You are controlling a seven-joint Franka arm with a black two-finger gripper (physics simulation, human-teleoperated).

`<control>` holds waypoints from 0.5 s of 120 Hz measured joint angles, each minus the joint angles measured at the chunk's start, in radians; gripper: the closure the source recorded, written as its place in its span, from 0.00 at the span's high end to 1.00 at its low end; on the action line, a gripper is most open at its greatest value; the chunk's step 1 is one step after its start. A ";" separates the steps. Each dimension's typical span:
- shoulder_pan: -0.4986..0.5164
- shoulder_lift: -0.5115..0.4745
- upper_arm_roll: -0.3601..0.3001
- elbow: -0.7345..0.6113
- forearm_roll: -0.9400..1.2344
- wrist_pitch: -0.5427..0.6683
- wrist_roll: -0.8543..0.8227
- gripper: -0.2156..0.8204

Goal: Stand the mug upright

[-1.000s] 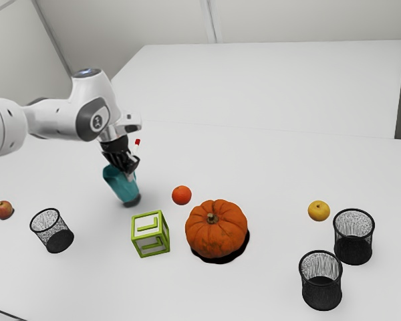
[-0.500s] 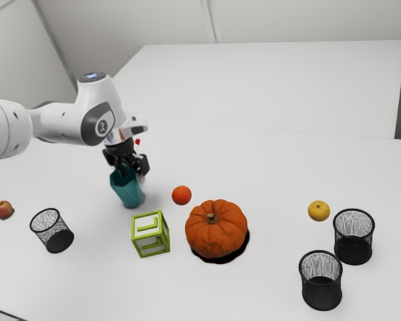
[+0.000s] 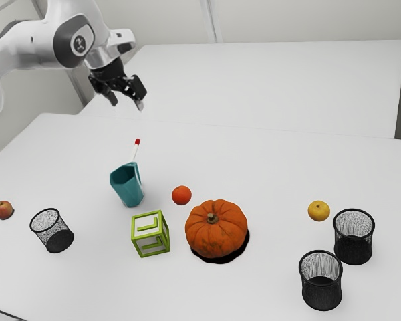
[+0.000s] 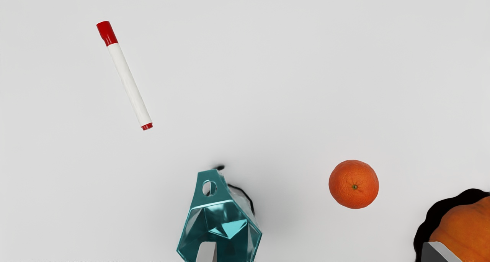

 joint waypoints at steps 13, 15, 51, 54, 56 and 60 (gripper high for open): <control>-0.004 0.003 0.001 0.084 -0.012 -0.109 -0.004 0.78; -0.003 0.003 0.001 0.093 -0.013 -0.123 -0.005 0.78; -0.003 -0.004 -0.003 0.152 -0.030 -0.271 -0.013 0.79; -0.003 -0.004 -0.003 0.152 -0.031 -0.276 -0.014 0.79; -0.003 -0.004 -0.003 0.153 -0.032 -0.279 -0.014 0.79; -0.003 -0.004 -0.003 0.153 -0.033 -0.285 -0.015 0.79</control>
